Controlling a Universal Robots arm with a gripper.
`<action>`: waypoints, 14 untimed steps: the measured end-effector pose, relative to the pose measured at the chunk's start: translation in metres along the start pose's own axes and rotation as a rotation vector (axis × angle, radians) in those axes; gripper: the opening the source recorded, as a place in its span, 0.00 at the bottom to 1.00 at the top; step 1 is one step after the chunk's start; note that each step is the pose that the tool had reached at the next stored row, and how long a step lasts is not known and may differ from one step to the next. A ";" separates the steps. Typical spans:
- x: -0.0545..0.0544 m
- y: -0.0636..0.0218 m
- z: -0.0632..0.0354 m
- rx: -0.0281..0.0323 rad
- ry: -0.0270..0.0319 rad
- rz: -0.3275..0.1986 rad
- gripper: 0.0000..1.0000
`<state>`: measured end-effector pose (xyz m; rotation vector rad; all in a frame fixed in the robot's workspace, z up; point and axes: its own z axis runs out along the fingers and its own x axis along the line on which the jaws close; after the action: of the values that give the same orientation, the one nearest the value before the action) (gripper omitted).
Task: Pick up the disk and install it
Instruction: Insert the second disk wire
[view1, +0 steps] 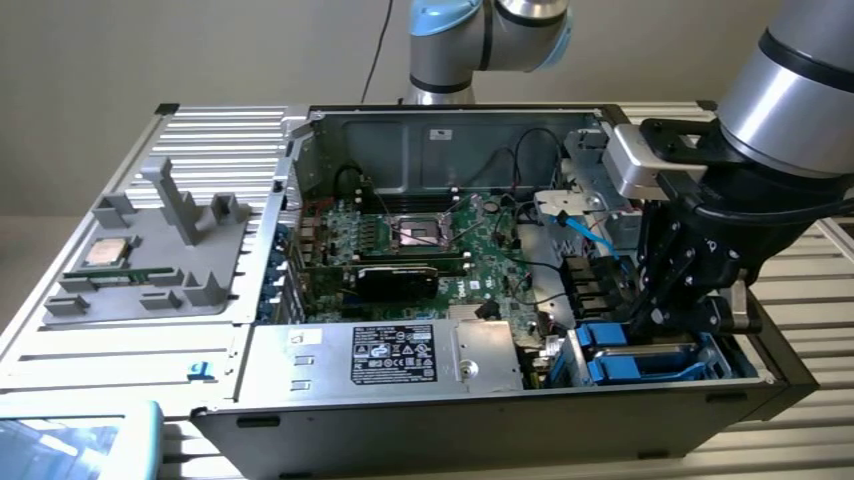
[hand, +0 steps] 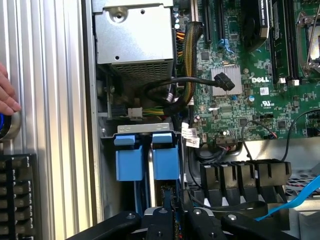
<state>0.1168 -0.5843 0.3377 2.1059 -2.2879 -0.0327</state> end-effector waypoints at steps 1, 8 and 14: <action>0.000 0.0000 0.0001 0.0000 -0.0006 0.000 0.16; 0.000 0.0000 0.0002 -0.0003 -0.0039 0.000 0.16; 0.000 0.0000 0.0002 -0.0004 -0.0048 0.000 0.16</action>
<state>0.1168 -0.5848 0.3375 2.1082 -2.2902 -0.0382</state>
